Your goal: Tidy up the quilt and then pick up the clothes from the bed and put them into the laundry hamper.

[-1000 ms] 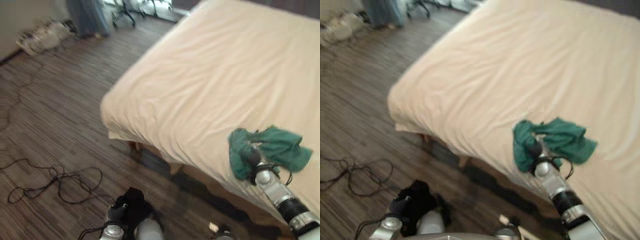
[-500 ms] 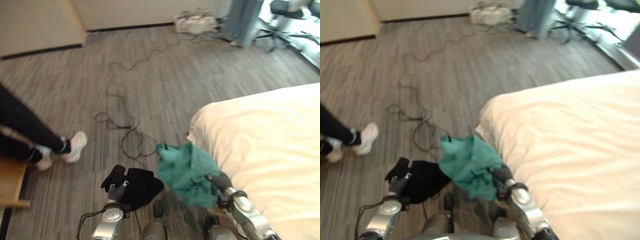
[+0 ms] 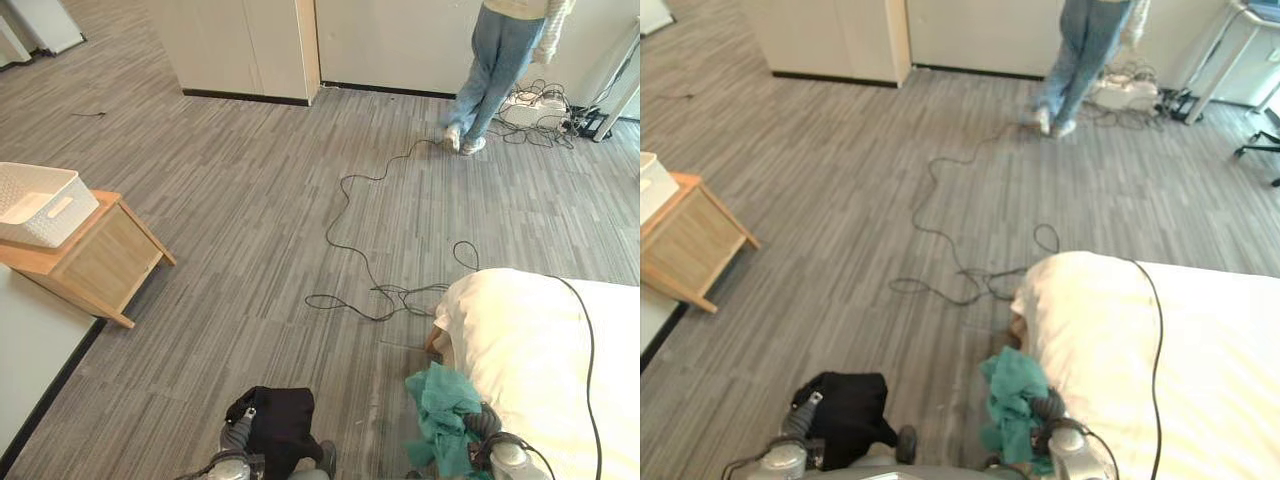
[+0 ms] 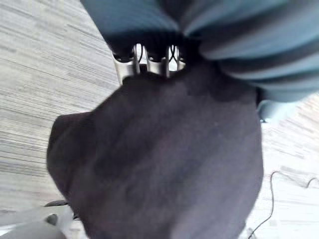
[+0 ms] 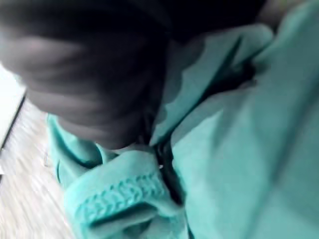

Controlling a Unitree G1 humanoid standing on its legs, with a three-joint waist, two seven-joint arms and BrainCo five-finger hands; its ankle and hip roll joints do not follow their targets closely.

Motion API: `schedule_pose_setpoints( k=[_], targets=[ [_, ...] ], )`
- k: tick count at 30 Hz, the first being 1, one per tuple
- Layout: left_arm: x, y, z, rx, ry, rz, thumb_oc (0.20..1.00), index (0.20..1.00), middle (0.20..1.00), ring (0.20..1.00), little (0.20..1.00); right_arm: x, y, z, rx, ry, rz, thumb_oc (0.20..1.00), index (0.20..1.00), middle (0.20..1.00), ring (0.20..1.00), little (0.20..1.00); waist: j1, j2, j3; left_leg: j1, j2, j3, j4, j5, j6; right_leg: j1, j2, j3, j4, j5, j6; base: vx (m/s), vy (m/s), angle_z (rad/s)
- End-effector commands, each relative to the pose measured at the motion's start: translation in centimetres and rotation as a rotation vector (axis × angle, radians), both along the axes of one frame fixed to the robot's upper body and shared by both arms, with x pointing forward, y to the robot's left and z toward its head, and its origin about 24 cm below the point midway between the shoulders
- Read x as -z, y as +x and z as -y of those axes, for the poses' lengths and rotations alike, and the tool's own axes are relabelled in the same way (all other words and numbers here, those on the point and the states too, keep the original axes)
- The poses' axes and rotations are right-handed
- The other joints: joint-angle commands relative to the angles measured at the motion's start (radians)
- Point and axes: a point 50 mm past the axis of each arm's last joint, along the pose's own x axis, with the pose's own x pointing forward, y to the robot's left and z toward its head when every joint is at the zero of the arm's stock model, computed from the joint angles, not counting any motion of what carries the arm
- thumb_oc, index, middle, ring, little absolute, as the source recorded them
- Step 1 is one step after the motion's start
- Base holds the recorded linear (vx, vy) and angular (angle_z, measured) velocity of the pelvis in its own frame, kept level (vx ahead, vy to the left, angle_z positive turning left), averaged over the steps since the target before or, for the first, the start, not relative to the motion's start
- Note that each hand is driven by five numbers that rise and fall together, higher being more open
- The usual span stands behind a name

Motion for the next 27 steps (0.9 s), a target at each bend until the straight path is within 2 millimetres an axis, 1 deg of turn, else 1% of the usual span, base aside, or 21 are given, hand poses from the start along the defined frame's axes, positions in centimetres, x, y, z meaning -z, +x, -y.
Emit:
schedule_pose_setpoints(
  k=[1, 3, 5, 7, 8, 9, 10, 11, 12, 13, 15, 16, 19, 20, 21, 22, 23, 24, 25, 26, 27],
  targets=[
    [-2.2, 5.2, 0.3, 0.040, 0.036, 0.172, 0.200, 0.200, 0.200, 0.200, 0.200, -2.3, 2.5, 4.1, 0.010, -0.178, 0.103, 0.200, 0.200, 0.200, 0.200, 0.200, 0.037, 0.008, 0.061, 0.098, 0.045, 0.131, 0.000, -0.115, -0.041, -0.066, -0.004, -0.050, 0.092, -0.083, 0.055, 0.03, -0.030, -0.03],
    [-2.5, 5.5, 0.2, 0.036, 0.035, 0.190, 0.200, 0.200, 0.200, 0.200, 0.200, -2.7, 2.9, 4.1, 0.000, -0.180, 0.124, 0.200, 0.200, 0.200, 0.200, 0.200, 0.038, 0.008, 0.065, 0.098, 0.047, 0.130, 0.000, -0.114, -0.041, -0.067, -0.002, -0.051, 0.091, -0.088, 0.052, 0.02, -0.058, -0.02],
    [-3.7, 6.8, 0.2, 0.029, 0.008, 0.270, 0.200, 0.200, 0.200, 0.200, 0.200, -4.5, 4.7, 4.4, -0.039, -0.199, 0.218, 0.200, 0.200, 0.200, 0.200, 0.200, 0.051, -0.003, 0.113, 0.018, 0.055, 0.135, 0.198, -0.134, -0.057, -0.058, -0.005, -0.050, 0.080, -0.103, 0.030, 0.00, -0.146, -0.06],
    [-4.2, 7.6, 0.3, 0.023, -0.009, 0.301, 0.200, 0.200, 0.200, 0.200, 0.200, -5.5, 5.6, 5.0, -0.037, -0.223, 0.262, 0.200, 0.200, 0.200, 0.200, 0.200, 0.070, -0.014, 0.152, -0.113, 0.084, 0.128, 0.437, -0.049, -0.096, -0.029, 0.001, -0.055, 0.063, -0.114, 0.003, 0.02, -0.155, 0.07],
    [-4.3, 7.6, 0.4, 0.023, -0.009, 0.302, 0.200, 0.200, 0.200, 0.200, 0.200, -5.5, 5.6, 5.0, -0.037, -0.223, 0.263, 0.200, 0.200, 0.200, 0.200, 0.200, 0.068, -0.011, 0.151, -0.123, 0.088, 0.122, 0.451, -0.054, -0.098, -0.031, 0.006, -0.058, 0.062, -0.114, 0.001, 0.16, -0.186, 0.29],
    [-4.4, 8.0, 0.7, 0.011, -0.018, 0.312, 0.200, 0.200, 0.200, 0.200, 0.200, -5.9, 5.9, 5.5, -0.032, -0.249, 0.272, 0.200, 0.200, 0.200, 0.200, 0.200, 0.089, -0.017, 0.178, -0.222, 0.111, 0.131, 0.578, 0.024, -0.101, 0.013, 0.013, -0.076, 0.040, -0.136, -0.017, 0.13, -0.120, 0.36],
    [-4.4, 8.0, 0.7, 0.012, -0.018, 0.312, 0.200, 0.200, 0.200, 0.200, 0.200, -5.9, 5.9, 5.5, -0.032, -0.249, 0.272, 0.200, 0.200, 0.200, 0.200, 0.200, 0.087, -0.015, 0.179, -0.226, 0.113, 0.127, 0.586, 0.020, -0.101, 0.014, 0.015, -0.077, 0.038, -0.136, -0.017, 0.39, -0.142, 0.54],
    [-4.4, 8.1, 0.8, -0.001, -0.017, 0.311, 0.200, 0.200, 0.200, 0.200, 0.200, -5.9, 6.0, 5.6, -0.043, -0.260, 0.265, 0.200, 0.200, 0.200, 0.200, 0.200, 0.107, -0.023, 0.174, -0.302, 0.110, 0.166, 0.550, -0.005, -0.087, 0.055, 0.015, -0.078, 0.005, -0.161, -0.007, 0.43, 0.005, 0.54],
    [-4.4, 8.0, 0.7, -0.001, -0.013, 0.311, 0.200, 0.200, 0.200, 0.200, 0.200, -5.9, 5.9, 5.6, -0.050, -0.263, 0.261, 0.200, 0.200, 0.200, 0.200, 0.200, 0.118, -0.022, 0.164, -0.320, 0.107, 0.181, 0.479, -0.033, -0.074, 0.067, 0.015, -0.076, -0.004, -0.175, 0.006, 0.61, 0.065, 0.40],
    [-4.4, 7.7, 0.6, -0.001, -0.008, 0.309, 0.200, 0.200, 0.200, 0.200, 0.200, -5.8, 5.7, 5.6, -0.060, -0.268, 0.251, 0.200, 0.200, 0.200, 0.200, 0.200, 0.131, -0.020, 0.155, -0.328, 0.107, 0.198, 0.395, -0.037, -0.067, 0.080, 0.014, -0.072, -0.005, -0.190, 0.020, 0.54, 0.156, -0.08],
    [-4.2, 7.1, 0.6, 0.000, -0.005, 0.295, 0.200, 0.200, 0.200, 0.200, 0.200, -5.5, 5.4, 5.8, -0.073, -0.287, 0.223, 0.200, 0.200, 0.200, 0.200, 0.200, 0.163, -0.012, 0.140, -0.359, 0.125, 0.229, 0.223, 0.004, -0.077, 0.118, 0.009, -0.070, -0.005, -0.227, 0.046, 0.48, 0.148, -0.25],
    [-4.1, 7.1, 0.6, 0.000, -0.005, 0.294, 0.200, 0.200, 0.200, 0.200, 0.200, -5.5, 5.4, 5.8, -0.073, -0.287, 0.222, 0.200, 0.200, 0.200, 0.200, 0.200, 0.163, -0.017, 0.138, -0.352, 0.119, 0.234, 0.211, 0.009, -0.077, 0.118, 0.003, -0.070, -0.005, -0.230, 0.047, 0.45, 0.096, 0.05],
    [-3.7, 6.0, -0.4, -0.023, 0.010, 0.259, 0.200, 0.200, 0.200, 0.200, 0.200, -5.0, 5.2, 5.5, -0.112, -0.289, 0.190, 0.200, 0.200, 0.200, 0.200, 0.200, 0.198, -0.049, 0.103, -0.380, 0.142, 0.274, 0.163, 0.032, -0.069, 0.184, -0.002, -0.063, 0.001, -0.263, 0.074, 0.64, 0.110, 0.11],
    [-3.6, 5.8, -0.9, -0.035, 0.020, 0.250, 0.200, 0.200, 0.200, 0.200, 0.200, -4.5, 5.0, 4.7, -0.121, -0.278, 0.179, 0.200, 0.200, 0.200, 0.200, 0.200, 0.215, -0.091, 0.094, -0.381, 0.104, 0.261, 0.214, 0.034, -0.035, 0.180, -0.034, -0.042, 0.126, -0.240, 0.090, 0.83, 0.190, -0.40],
    [-3.6, 5.8, -1.2, -0.033, 0.030, 0.245, 0.200, 0.200, 0.200, 0.200, 0.200, -4.1, 4.7, 4.6, -0.120, -0.270, 0.166, 0.200, 0.200, 0.200, 0.200, 0.200, 0.218, -0.113, 0.100, -0.361, 0.082, 0.266, 0.228, 0.007, -0.011, 0.146, -0.051, -0.033, 0.228, -0.173, 0.119, 0.75, 0.243, -0.59],
    [-3.6, 5.8, -1.4, -0.033, 0.037, 0.233, 0.200, 0.200, 0.200, 0.200, 0.200, -3.9, 4.6, 4.5, -0.117, -0.267, 0.149, 0.200, 0.200, 0.200, 0.200, 0.200, 0.219, -0.126, 0.104, -0.335, 0.060, 0.274, 0.232, -0.025, 0.014, 0.104, -0.078, -0.016, 0.356, -0.067, 0.163, 0.48, 0.242, -0.63],
    [-3.6, 5.8, -1.6, -0.040, 0.046, 0.228, 0.200, 0.200, 0.200, 0.200, 0.200, -3.9, 4.7, 4.3, -0.119, -0.268, 0.149, 0.200, 0.200, 0.200, 0.200, 0.200, 0.209, -0.125, 0.119, -0.291, 0.050, 0.275, 0.229, -0.050, 0.037, 0.039, -0.109, -0.007, 0.498, 0.064, 0.183, 0.57, 0.238, -0.36],
    [-3.7, 6.0, -1.8, -0.049, 0.053, 0.230, 0.200, 0.200, 0.200, 0.200, 0.200, -3.9, 4.7, 4.2, -0.124, -0.265, 0.151, 0.200, 0.200, 0.200, 0.200, 0.200, 0.201, -0.108, 0.125, -0.235, 0.050, 0.262, 0.208, -0.064, 0.052, -0.020, -0.121, -0.005, 0.597, 0.157, 0.179, 0.65, 0.231, -0.15],
    [-3.9, 6.2, -2.0, -0.052, 0.063, 0.238, 0.200, 0.200, 0.200, 0.200, 0.200, -4.1, 5.0, 4.1, -0.131, -0.262, 0.160, 0.200, 0.200, 0.200, 0.200, 0.200, 0.183, -0.082, 0.136, -0.165, 0.055, 0.241, 0.161, -0.073, 0.064, -0.100, -0.108, 0.003, 0.698, 0.156, 0.159, 0.81, 0.200, 0.32],
    [-4.2, 6.5, -2.1, -0.048, 0.074, 0.251, 0.200, 0.200, 0.200, 0.200, 0.200, -4.3, 5.4, 4.0, -0.140, -0.258, 0.177, 0.200, 0.200, 0.200, 0.200, 0.200, 0.155, -0.053, 0.148, -0.093, 0.059, 0.214, 0.111, -0.083, 0.067, -0.191, -0.085, -0.008, 0.758, 0.089, 0.143, 0.84, 0.159, 0.64],
    [-4.5, 6.9, -2.1, -0.036, 0.080, 0.265, 0.200, 0.200, 0.200, 0.200, 0.200, -4.6, 5.6, 4.0, -0.142, -0.255, 0.188, 0.200, 0.200, 0.200, 0.200, 0.200, 0.127, -0.041, 0.159, -0.031, 0.054, 0.193, 0.072, -0.094, 0.059, -0.261, -0.076, -0.030, 0.732, 0.040, 0.132, 0.58, 0.073, 0.59]
  ],
)
